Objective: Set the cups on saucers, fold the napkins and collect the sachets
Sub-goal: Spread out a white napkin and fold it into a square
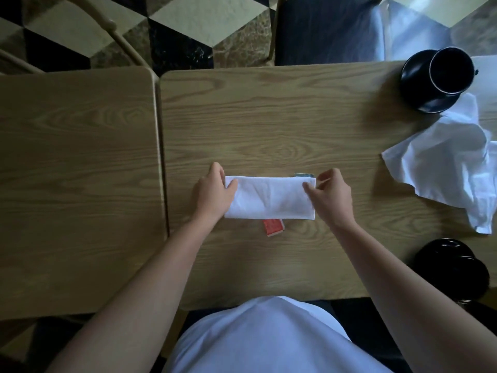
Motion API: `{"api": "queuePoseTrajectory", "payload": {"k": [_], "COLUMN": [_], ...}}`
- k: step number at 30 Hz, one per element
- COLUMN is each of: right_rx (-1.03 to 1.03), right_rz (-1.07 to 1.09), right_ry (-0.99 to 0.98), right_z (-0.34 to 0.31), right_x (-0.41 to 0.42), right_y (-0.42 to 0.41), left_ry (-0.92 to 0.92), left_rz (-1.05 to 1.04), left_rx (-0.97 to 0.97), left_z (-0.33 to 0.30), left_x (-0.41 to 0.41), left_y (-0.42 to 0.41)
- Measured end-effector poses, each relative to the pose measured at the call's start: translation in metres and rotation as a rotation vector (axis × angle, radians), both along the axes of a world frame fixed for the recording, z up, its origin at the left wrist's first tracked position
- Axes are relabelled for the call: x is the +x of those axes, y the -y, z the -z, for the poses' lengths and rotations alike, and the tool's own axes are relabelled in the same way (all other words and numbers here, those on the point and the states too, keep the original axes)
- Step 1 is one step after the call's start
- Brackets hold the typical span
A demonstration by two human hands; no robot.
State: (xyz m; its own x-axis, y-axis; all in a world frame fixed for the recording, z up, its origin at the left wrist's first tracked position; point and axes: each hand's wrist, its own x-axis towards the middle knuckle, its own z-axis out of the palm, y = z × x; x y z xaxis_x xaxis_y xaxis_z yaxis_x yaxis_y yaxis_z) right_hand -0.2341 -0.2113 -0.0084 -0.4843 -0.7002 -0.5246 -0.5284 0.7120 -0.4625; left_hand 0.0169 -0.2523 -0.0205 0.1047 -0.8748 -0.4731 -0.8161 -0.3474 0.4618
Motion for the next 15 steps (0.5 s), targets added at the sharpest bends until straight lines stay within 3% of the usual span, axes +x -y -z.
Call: {"api": "queuePoseTrajectory", "payload": {"k": [3, 6, 10, 15], "right_rx": [0.008, 0.009, 0.01, 0.065], "right_rz": [-0.326, -0.634, -0.781, -0.806], "right_ry": [-0.024, -0.029, 0.034, 0.011], "right_z": [-0.007, 0.0, 0.014, 0.026], "right_x": [0.025, 0.048, 0.056, 0.037], "right_y": [-0.018, -0.025, -0.017, -0.007], "left_ry": [-0.041, -0.109, 0.011, 0.025], "left_rz": [0.403, 0.737, 0.803, 0.75], "left_rx": [-0.179, -0.123, 0.046, 0.085], "left_z": [-0.015, -0.016, 0.006, 0.021], "left_x": [-0.017, -0.04, -0.047, -0.029], "left_y": [-0.016, -0.031, -0.025, -0.018]}}
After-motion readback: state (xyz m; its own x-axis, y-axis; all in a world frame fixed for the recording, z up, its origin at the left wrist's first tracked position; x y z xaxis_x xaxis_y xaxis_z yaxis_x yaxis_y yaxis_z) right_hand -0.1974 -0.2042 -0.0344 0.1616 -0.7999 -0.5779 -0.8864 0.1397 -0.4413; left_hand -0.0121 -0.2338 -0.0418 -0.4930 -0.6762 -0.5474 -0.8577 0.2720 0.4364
